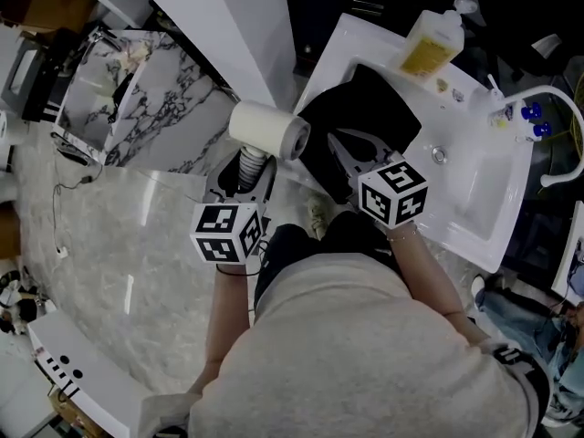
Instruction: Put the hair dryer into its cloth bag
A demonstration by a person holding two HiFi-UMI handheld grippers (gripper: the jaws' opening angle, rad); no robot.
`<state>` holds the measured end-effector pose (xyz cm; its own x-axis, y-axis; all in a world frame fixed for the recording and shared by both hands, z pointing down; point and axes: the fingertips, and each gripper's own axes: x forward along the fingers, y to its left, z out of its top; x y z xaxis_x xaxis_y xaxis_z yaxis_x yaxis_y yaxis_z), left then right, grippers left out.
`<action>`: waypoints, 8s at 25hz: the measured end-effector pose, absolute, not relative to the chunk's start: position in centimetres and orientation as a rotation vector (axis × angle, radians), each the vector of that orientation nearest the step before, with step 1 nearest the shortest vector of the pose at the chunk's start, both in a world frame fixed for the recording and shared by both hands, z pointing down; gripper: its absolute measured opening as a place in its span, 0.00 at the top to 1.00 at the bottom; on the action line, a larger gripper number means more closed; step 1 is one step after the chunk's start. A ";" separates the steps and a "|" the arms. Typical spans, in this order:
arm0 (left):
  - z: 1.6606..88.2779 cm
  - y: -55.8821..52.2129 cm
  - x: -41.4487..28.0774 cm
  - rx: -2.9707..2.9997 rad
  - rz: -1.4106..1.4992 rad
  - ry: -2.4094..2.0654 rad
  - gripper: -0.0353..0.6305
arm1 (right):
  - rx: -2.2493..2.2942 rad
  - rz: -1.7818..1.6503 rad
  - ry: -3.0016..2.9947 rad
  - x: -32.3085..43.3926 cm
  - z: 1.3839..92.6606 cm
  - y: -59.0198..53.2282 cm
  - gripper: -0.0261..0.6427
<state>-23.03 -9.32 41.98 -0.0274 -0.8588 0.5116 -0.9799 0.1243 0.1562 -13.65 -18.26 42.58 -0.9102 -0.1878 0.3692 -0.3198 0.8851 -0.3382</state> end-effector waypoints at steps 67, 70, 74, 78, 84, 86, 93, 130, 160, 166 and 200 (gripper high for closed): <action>50.4 -8.9 -19.3 2.154 1.015 -1.053 0.60 | 0.901 0.510 -2.412 -11.0 46.3 -17.4 0.94; 50.7 -9.9 -18.9 2.156 1.067 -1.038 0.60 | 0.891 0.519 -2.437 -11.2 45.8 -17.7 0.94; 51.0 -10.7 -17.5 2.156 1.081 -1.014 0.60 | 0.864 0.513 -2.465 -11.5 45.4 -17.8 0.94; 51.4 -11.5 -16.9 2.132 1.085 -1.024 0.60 | 0.822 0.509 -2.479 -11.5 45.1 -17.9 0.94; 51.9 -13.2 -17.1 2.080 1.070 -1.069 0.60 | 0.796 0.523 -2.495 -11.3 45.1 -18.1 0.94; 52.0 -13.7 -17.3 2.058 1.077 -1.085 0.60 | 0.785 0.538 -2.499 -11.2 45.1 -18.1 0.94; 52.9 -15.0 -17.4 2.003 1.192 -1.108 0.60 | 0.734 0.579 -2.504 -11.7 45.9 -17.9 0.94; 51.5 -14.0 -17.6 2.075 1.248 -1.122 0.56 | 0.714 0.668 -2.484 -10.9 47.6 -17.3 0.94; 52.6 -14.3 -17.1 2.084 1.083 -1.160 0.61 | 0.669 0.663 -2.474 -11.3 47.7 -16.1 0.94; 52.8 -15.6 -16.2 2.091 1.093 -1.148 0.61 | 0.648 0.676 -2.467 -11.6 47.9 -15.9 0.94; 53.6 -16.5 -15.6 2.076 1.100 -1.137 0.61 | 0.621 0.647 -2.438 -11.4 49.4 -15.2 0.94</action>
